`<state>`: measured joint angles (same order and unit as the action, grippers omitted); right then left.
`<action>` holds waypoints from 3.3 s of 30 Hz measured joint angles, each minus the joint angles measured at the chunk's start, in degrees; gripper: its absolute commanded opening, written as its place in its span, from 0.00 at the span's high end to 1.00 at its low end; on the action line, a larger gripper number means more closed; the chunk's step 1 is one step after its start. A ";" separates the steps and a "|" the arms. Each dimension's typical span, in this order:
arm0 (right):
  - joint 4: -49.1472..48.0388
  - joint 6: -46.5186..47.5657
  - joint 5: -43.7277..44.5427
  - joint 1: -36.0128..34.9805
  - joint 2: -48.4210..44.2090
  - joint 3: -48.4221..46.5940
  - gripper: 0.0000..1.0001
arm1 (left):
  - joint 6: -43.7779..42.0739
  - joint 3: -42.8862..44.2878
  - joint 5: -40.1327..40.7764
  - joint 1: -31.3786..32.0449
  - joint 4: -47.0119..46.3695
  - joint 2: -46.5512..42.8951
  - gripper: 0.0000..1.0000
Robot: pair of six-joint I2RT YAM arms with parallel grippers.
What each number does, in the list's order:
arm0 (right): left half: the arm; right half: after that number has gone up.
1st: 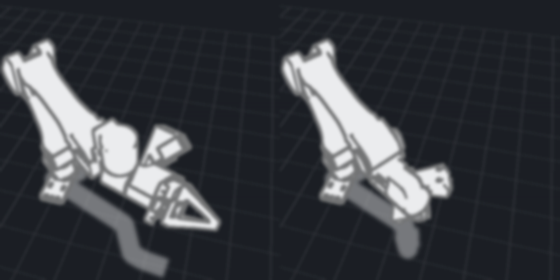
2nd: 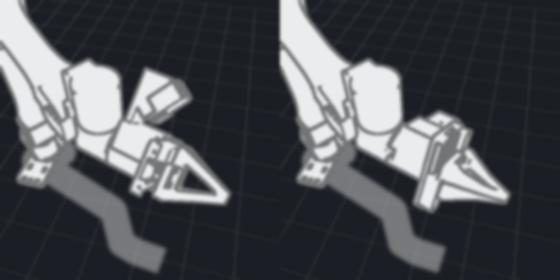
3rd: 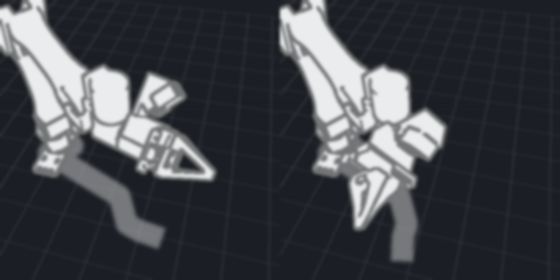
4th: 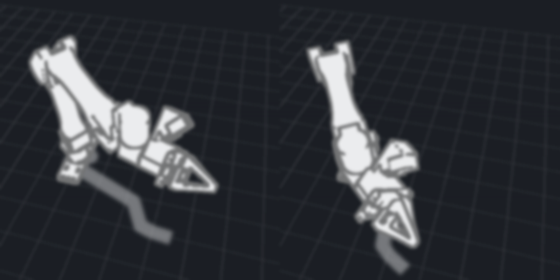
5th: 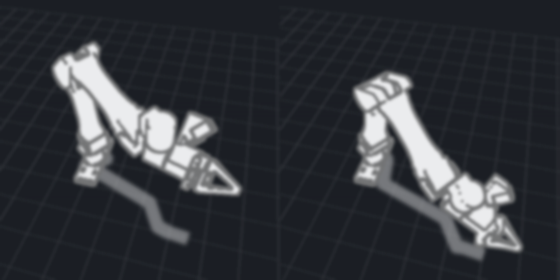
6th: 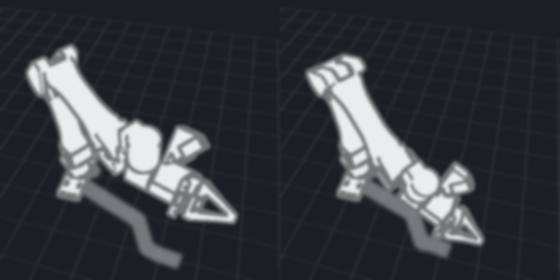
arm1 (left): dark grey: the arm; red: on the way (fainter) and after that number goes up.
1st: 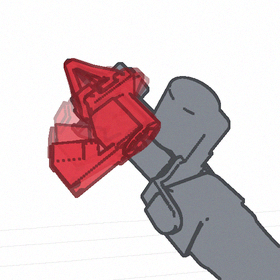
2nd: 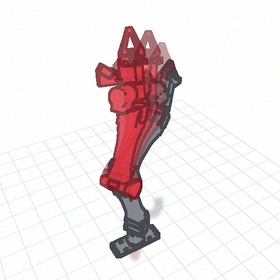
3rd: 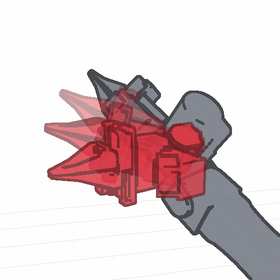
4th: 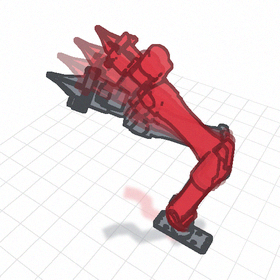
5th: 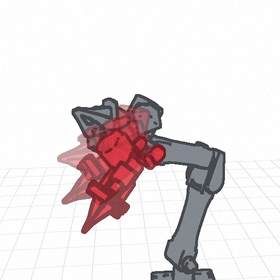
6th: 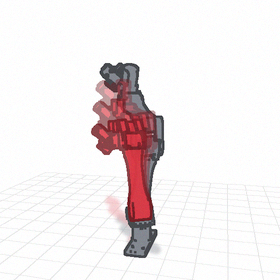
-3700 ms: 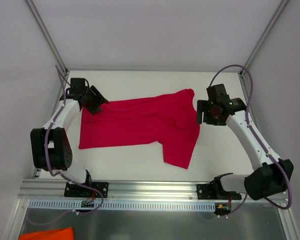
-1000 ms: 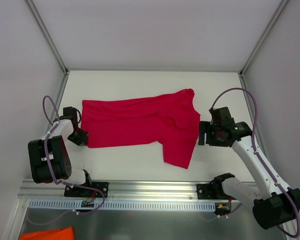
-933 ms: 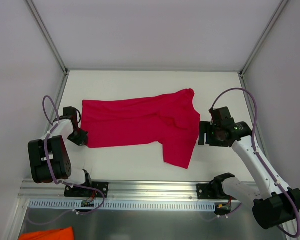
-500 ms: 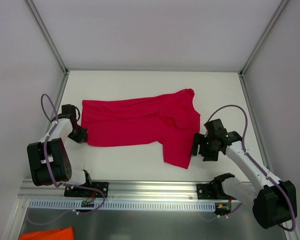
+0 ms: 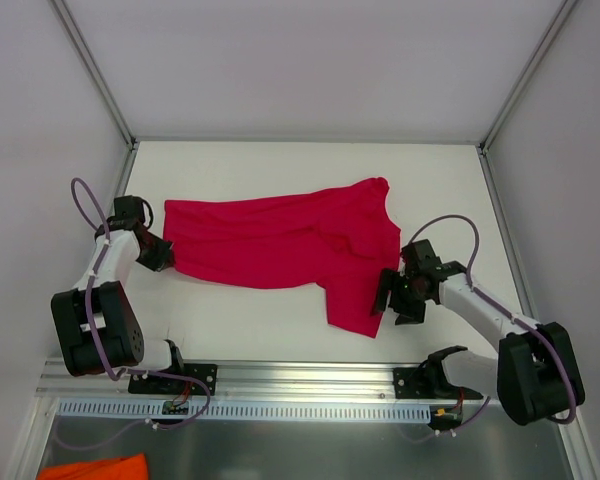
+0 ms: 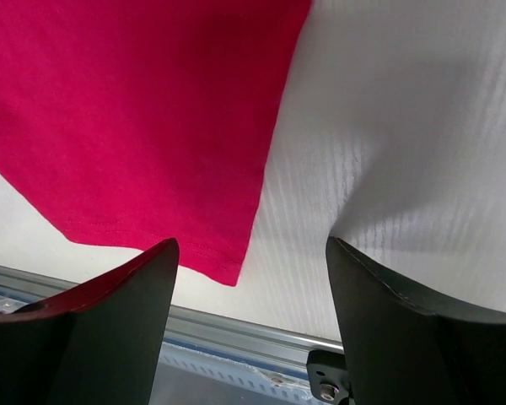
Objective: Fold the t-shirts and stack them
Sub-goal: Grap the side of the flattened tshirt closest away from the robot with both arms
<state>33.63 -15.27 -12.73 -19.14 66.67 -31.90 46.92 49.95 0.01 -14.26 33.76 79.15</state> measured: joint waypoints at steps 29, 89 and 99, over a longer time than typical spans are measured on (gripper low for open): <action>-0.87 1.53 -2.80 -3.41 8.20 -3.43 0.99 | -0.02 1.75 -4.46 -2.38 -0.04 -1.20 1.00; 12.48 11.02 14.05 6.08 42.75 -66.90 0.99 | -1.81 1.95 -8.46 -7.58 -3.06 4.63 1.00; 15.37 11.08 14.10 6.38 47.08 -77.24 0.99 | -2.62 9.49 -8.52 -7.58 -2.95 10.84 1.00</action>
<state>48.99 -4.19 1.37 -12.75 113.75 -109.14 44.29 59.44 -8.51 -21.85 30.81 90.00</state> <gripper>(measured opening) 0.015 0.014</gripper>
